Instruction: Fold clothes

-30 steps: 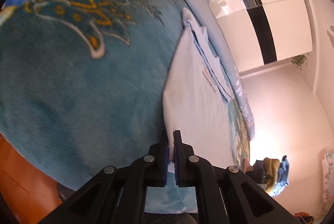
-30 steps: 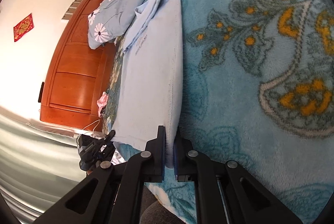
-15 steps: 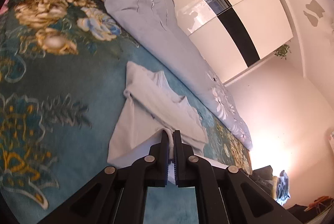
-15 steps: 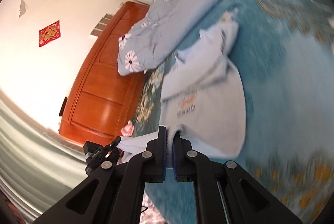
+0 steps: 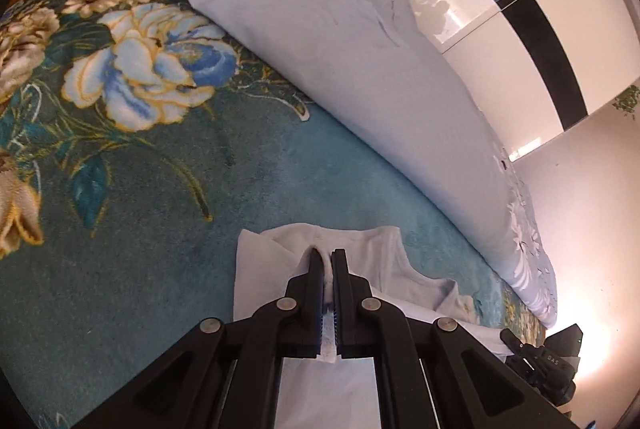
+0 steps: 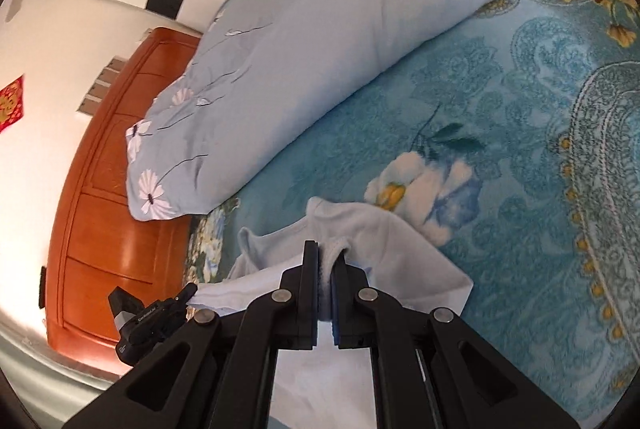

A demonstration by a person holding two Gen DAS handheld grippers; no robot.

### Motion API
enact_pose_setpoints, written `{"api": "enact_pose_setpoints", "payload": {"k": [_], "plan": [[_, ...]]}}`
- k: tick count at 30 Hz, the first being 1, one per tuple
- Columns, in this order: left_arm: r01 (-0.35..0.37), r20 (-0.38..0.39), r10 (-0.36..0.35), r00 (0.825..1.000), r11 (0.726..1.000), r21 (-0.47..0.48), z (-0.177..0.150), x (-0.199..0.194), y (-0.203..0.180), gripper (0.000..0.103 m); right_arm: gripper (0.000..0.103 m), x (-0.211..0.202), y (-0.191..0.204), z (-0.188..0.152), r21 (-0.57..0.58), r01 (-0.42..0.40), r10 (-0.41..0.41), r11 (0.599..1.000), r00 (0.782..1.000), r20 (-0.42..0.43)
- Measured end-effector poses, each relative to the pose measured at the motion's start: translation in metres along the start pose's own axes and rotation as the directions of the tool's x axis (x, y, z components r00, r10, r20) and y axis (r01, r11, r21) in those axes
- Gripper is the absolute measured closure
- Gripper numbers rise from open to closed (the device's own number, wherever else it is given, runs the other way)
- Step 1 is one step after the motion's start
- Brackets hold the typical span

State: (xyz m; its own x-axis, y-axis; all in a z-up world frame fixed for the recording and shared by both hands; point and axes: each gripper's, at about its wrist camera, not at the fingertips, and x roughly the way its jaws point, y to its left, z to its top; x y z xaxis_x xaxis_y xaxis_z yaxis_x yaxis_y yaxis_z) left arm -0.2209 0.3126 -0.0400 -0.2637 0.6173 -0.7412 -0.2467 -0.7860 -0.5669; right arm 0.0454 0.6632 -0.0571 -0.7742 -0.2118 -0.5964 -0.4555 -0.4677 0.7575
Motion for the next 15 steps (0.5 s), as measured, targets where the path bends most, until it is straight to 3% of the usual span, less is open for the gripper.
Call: {"api": "enact_pose_setpoints", "payload": {"k": [3, 5, 7, 8, 9, 11, 12, 13, 15], "plan": [[-0.020, -0.026, 0.020, 0.999, 1.000, -0.006, 0.001, 0.015, 0.005, 0.099, 0.098, 0.021, -0.009, 0.008, 0.004, 0.045, -0.045, 0.999, 0.998, -0.032], [0.033, -0.017, -0.034, 0.999, 0.999, -0.034, 0.003, 0.012, 0.008, 0.097, 0.097, 0.029, -0.010, 0.010, -0.013, 0.068, -0.069, 0.998, 0.997, -0.044], [0.109, -0.015, -0.111, 0.994, 0.990, -0.092, 0.005, 0.006, 0.013, 0.083, 0.096, 0.029, -0.007, 0.012, -0.025, 0.049, -0.051, 0.998, 0.998, -0.047], [0.143, -0.008, -0.145, 0.989, 0.983, -0.115, 0.006, 0.001, 0.016, 0.063, 0.096, 0.027, -0.006, 0.013, -0.023, 0.030, -0.031, 0.999, 0.999, -0.043], [0.160, 0.004, -0.160, 0.987, 0.980, -0.117, 0.006, -0.005, 0.017, 0.051, 0.096, 0.021, -0.006, 0.014, -0.017, 0.013, -0.014, 1.000, 1.000, -0.025], [0.164, 0.023, -0.162, 0.986, 0.982, -0.095, 0.005, -0.017, 0.018, 0.046, 0.080, 0.011, -0.004, 0.016, -0.006, -0.020, 0.020, 1.000, 1.000, 0.012], [0.140, 0.022, -0.139, 0.990, 0.987, -0.080, 0.004, -0.023, 0.019, 0.045, 0.057, 0.003, -0.003, 0.016, -0.017, -0.006, 0.007, 1.000, 0.999, 0.046], [0.119, 0.015, -0.118, 0.993, 0.990, -0.074, 0.001, -0.027, 0.022, 0.044, 0.047, -0.005, -0.002, 0.016, -0.036, 0.019, -0.017, 0.999, 0.997, 0.070], [0.084, -0.015, -0.085, 0.996, 0.994, -0.063, -0.009, -0.035, 0.028, 0.044, 0.047, -0.017, -0.002, 0.014, -0.070, 0.059, -0.054, 0.996, 0.996, 0.072]]}}
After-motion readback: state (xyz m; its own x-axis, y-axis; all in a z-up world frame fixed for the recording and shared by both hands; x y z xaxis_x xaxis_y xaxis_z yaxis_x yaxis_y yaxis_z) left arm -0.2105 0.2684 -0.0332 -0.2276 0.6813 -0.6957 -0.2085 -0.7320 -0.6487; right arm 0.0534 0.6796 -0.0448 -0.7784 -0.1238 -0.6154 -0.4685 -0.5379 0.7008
